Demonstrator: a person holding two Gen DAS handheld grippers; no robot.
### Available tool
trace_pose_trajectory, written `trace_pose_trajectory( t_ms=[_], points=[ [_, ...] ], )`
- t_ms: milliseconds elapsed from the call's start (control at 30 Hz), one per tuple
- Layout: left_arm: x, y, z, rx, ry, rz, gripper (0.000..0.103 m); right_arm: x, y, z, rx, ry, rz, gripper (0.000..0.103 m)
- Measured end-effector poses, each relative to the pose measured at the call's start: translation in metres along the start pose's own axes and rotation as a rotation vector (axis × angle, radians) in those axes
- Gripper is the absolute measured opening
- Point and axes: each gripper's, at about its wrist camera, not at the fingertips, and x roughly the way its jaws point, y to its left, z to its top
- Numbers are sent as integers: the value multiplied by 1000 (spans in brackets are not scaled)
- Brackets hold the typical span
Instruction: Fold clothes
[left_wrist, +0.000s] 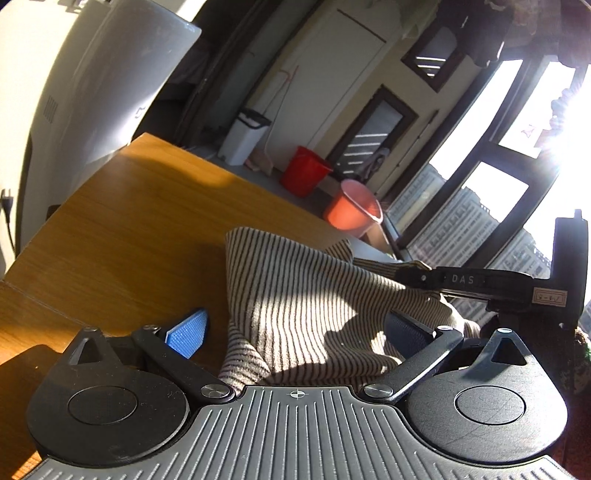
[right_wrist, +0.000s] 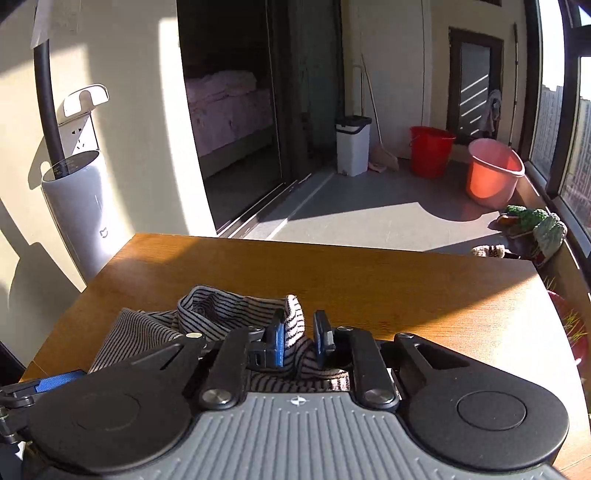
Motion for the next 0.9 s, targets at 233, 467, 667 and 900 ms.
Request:
trace_pose_trajectory(
  t_ms=[233,467,667,900],
  points=[
    [-31,26,17,-148,-50,-87,103,-85,-4,-56,-2,-70,122,15],
    [-58,-8,30,-83,-33,-168,103,-104,14,-118,-95,-39,158,15],
    [-60,-52,23,73,0,-173,103,-109,14,-140,-89,-28,174,15],
    [-52,-78,-7,335,121,-93,103,-149,-2,-132,-87,-68,261,20]
  ],
)
